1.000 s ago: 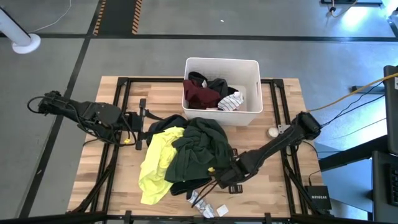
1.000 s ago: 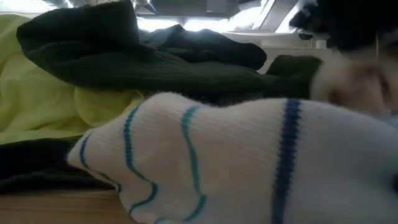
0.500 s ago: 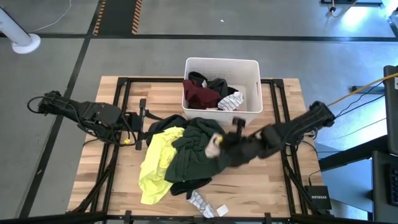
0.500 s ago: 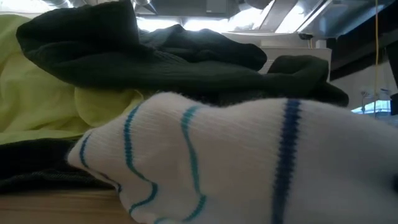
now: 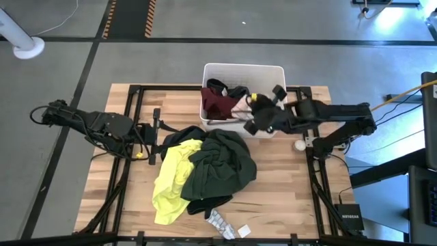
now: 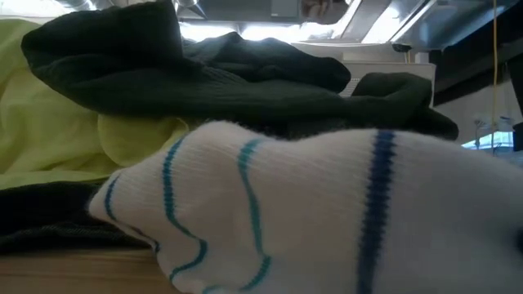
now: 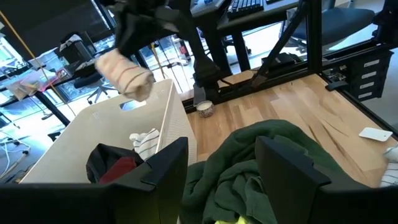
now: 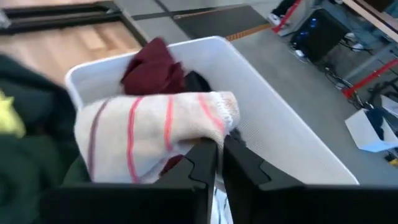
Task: Sort clothes
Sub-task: Put the white/pink sock into the white laundry organizer, then put the white/blue sock into the white laundry organizer
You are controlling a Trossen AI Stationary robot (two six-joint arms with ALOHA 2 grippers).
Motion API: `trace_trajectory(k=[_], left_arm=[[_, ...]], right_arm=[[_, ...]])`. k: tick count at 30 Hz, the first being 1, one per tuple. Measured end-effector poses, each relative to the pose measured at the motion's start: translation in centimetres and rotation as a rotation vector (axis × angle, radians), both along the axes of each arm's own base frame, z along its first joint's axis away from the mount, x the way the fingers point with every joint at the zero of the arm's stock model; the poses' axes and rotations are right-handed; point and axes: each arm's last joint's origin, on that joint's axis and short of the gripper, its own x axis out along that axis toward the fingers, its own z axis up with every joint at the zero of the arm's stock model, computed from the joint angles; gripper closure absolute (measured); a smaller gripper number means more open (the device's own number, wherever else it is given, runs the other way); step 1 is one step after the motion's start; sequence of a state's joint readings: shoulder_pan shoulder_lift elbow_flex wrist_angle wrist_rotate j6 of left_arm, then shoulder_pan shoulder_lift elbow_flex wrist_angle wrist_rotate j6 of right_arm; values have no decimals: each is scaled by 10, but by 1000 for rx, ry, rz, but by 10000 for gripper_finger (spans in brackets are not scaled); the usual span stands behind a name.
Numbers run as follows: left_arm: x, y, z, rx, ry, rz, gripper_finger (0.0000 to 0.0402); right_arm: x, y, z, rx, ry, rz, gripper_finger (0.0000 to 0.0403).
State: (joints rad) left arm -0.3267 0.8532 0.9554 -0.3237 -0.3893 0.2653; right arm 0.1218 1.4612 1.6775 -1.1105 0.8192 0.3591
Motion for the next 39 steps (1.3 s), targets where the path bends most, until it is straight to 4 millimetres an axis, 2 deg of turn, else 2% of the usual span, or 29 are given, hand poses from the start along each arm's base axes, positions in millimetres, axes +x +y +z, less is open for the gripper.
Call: trace_trajectory(k=[6, 10, 14, 21, 26, 31, 36, 39], left_arm=[[0, 0, 0, 0, 1, 0, 220], [0, 0, 0, -1, 2, 0, 220], [0, 0, 0, -2, 3, 1, 220], [0, 0, -1, -2, 5, 1, 220], [0, 0, -1, -18, 9, 4, 220], [0, 0, -1, -19, 9, 4, 220], [0, 0, -1, -19, 9, 4, 220], [0, 0, -1, -13, 9, 3, 220]], right_arm=[[9, -26, 4, -50, -12, -41, 348], [9, -42, 6, -51, -65, -137, 334], [8, -54, 5, -6, -102, -189, 296], [7, -51, 7, 65, -108, -120, 198], [5, -49, 21, 133, -154, -49, 155], [1, -49, 32, 151, -191, -52, 144], [0, -48, 32, 157, -182, -47, 148], [1, -46, 31, 219, -171, 12, 149]])
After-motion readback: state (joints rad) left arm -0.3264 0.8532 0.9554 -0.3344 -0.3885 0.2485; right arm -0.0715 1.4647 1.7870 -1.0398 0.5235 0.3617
